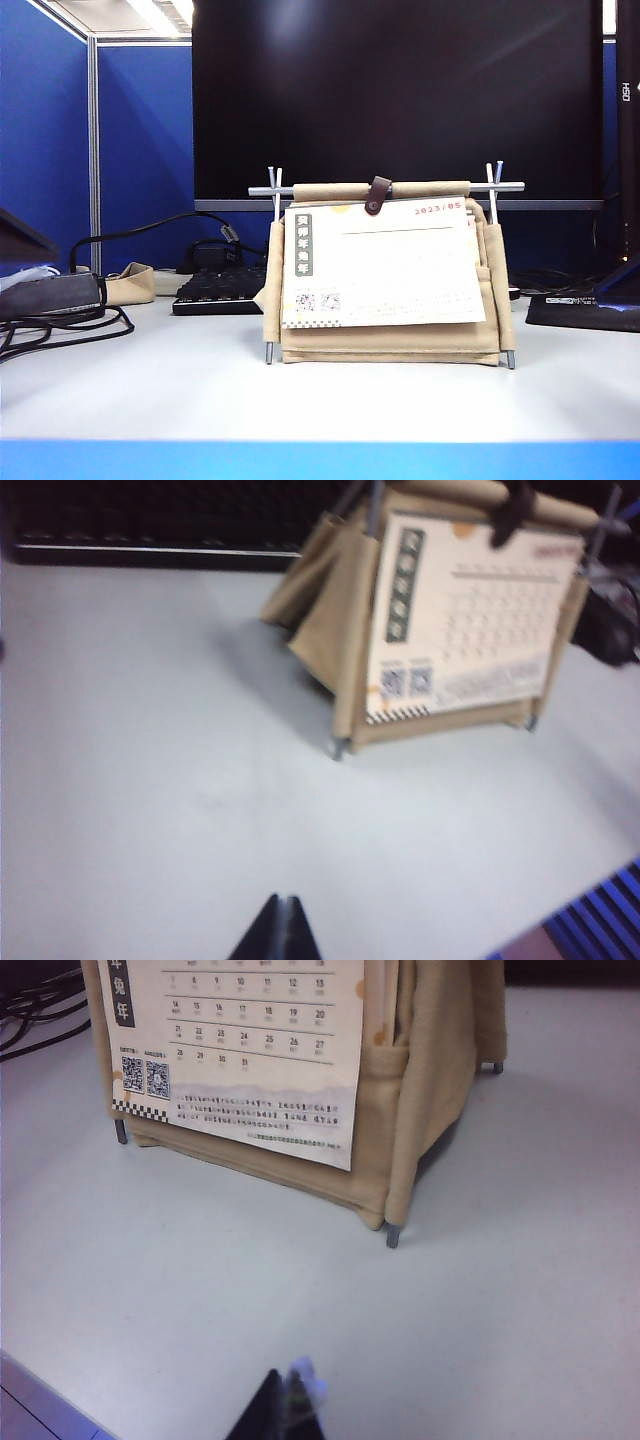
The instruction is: Turn one page of the calendar.
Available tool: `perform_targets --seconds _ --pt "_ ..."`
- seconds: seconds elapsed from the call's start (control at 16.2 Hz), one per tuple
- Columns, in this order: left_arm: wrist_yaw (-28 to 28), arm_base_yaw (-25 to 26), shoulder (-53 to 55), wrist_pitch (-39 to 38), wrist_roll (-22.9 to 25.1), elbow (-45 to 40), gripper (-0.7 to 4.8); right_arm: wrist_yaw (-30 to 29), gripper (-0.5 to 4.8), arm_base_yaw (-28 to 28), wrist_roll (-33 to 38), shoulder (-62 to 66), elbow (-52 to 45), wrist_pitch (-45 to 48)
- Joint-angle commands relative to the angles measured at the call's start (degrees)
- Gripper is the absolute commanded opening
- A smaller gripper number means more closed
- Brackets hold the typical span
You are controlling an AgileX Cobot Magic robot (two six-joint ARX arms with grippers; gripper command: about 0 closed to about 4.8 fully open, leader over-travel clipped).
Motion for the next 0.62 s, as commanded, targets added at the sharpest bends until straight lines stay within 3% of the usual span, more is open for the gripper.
perform_targets --seconds 0.06,0.31,0.37,0.62 --pt "3.37 -0.02 0.07 -2.49 2.95 1.11 -0.05 -4.55 -0.01 0.07 -2.34 -0.04 0.28 2.56" --pt "3.13 -0.07 0.42 -9.49 5.81 7.78 -0.06 -5.46 0.00 0.61 -1.68 0.09 3.69 3.76" --pt "6.25 -0.07 0.52 -11.39 8.04 14.62 -0.06 -7.76 0.00 0.59 0.92 0.11 6.01 5.88" --pt "7.63 -0.07 2.51 -18.80 11.23 19.69 -0.06 -14.40 0.01 0.59 9.57 0.15 6.08 14.43"
